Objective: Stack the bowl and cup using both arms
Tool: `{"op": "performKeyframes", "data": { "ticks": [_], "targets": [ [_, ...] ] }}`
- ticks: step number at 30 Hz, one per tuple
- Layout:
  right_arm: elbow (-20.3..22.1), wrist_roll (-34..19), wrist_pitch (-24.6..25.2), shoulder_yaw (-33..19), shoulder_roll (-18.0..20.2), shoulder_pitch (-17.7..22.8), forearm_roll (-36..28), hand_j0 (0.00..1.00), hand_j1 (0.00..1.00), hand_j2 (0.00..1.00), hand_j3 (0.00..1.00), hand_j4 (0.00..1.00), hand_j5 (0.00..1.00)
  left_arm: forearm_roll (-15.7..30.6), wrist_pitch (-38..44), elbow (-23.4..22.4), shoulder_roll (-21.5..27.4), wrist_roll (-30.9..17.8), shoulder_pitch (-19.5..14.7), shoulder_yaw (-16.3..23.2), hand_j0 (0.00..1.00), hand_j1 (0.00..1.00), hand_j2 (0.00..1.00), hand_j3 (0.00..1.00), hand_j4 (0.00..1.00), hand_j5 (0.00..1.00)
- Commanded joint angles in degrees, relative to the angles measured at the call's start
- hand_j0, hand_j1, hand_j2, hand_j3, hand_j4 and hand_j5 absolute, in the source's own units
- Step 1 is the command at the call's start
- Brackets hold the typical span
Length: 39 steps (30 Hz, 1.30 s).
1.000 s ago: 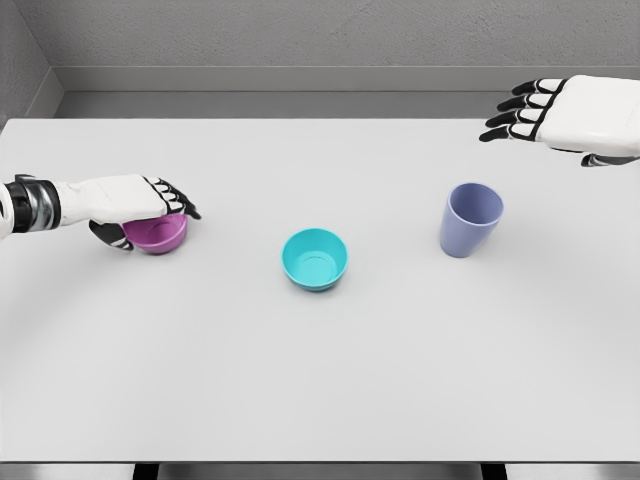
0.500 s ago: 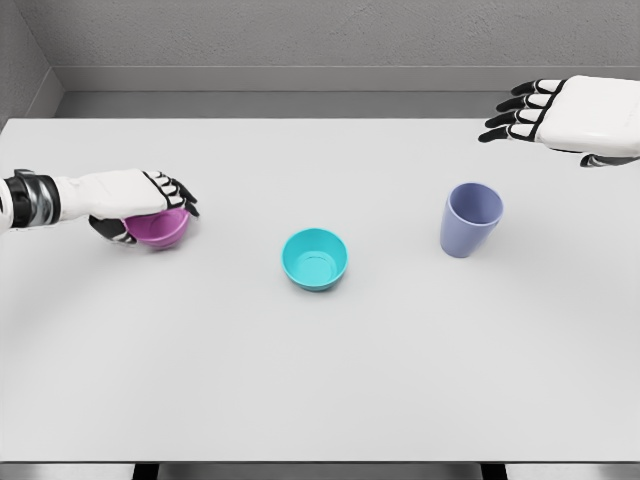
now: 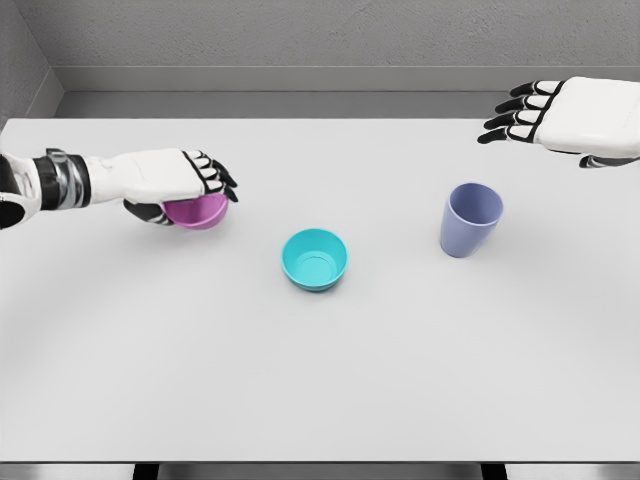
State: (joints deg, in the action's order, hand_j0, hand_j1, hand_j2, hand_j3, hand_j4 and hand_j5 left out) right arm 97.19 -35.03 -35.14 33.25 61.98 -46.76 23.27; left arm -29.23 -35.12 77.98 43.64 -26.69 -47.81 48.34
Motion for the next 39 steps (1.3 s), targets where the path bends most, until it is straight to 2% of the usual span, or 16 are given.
{"op": "performKeyframes", "data": {
  "ticks": [1, 4, 8, 12, 18, 39],
  "targets": [
    [0.0, 0.0, 0.1, 0.0, 0.1, 0.0, -0.2, 1.0, 1.0, 1.0, 1.0, 1.0, 1.0, 0.4, 0.1, 0.9, -1.5, 0.1, 0.0, 0.5, 0.7, 0.7, 0.7, 0.7, 0.7, 0.7],
    [0.0, 0.0, 0.1, 0.0, 0.1, 0.0, -0.2, 1.0, 1.0, 1.0, 1.0, 1.0, 1.0, 0.4, 0.1, 4.6, -1.6, 0.1, -0.4, 0.6, 0.7, 0.7, 0.7, 0.7, 0.7, 0.7],
    [0.0, 0.0, 0.1, 0.0, 0.1, 0.0, -0.2, 1.0, 1.0, 1.0, 1.0, 1.0, 1.0, 0.4, 0.1, 4.7, -5.9, 0.1, -1.4, 2.2, 0.7, 0.7, 0.7, 0.7, 0.7, 0.7],
    [0.0, 0.0, 0.1, 0.0, 0.1, 0.0, -0.2, 1.0, 1.0, 1.0, 1.0, 1.0, 1.0, 0.4, 0.1, 6.3, -8.2, 0.0, -2.5, 2.4, 0.7, 0.7, 0.7, 0.7, 0.7, 0.7],
    [0.0, 0.0, 0.1, 0.0, 0.1, 0.1, -0.2, 1.0, 1.0, 1.0, 1.0, 1.0, 1.0, 0.2, 0.1, 7.6, -12.1, -1.0, -4.4, 6.2, 0.7, 0.7, 0.7, 0.7, 0.7, 0.7],
    [1.2, 0.0, 0.1, 0.9, 0.2, -0.2, -0.1, 1.0, 1.0, 1.0, 1.0, 1.0, 1.0, 0.0, 0.1, 7.0, -12.8, -2.0, -4.7, 9.8, 0.7, 0.7, 0.7, 0.7, 0.7, 0.7]
  ]
}}
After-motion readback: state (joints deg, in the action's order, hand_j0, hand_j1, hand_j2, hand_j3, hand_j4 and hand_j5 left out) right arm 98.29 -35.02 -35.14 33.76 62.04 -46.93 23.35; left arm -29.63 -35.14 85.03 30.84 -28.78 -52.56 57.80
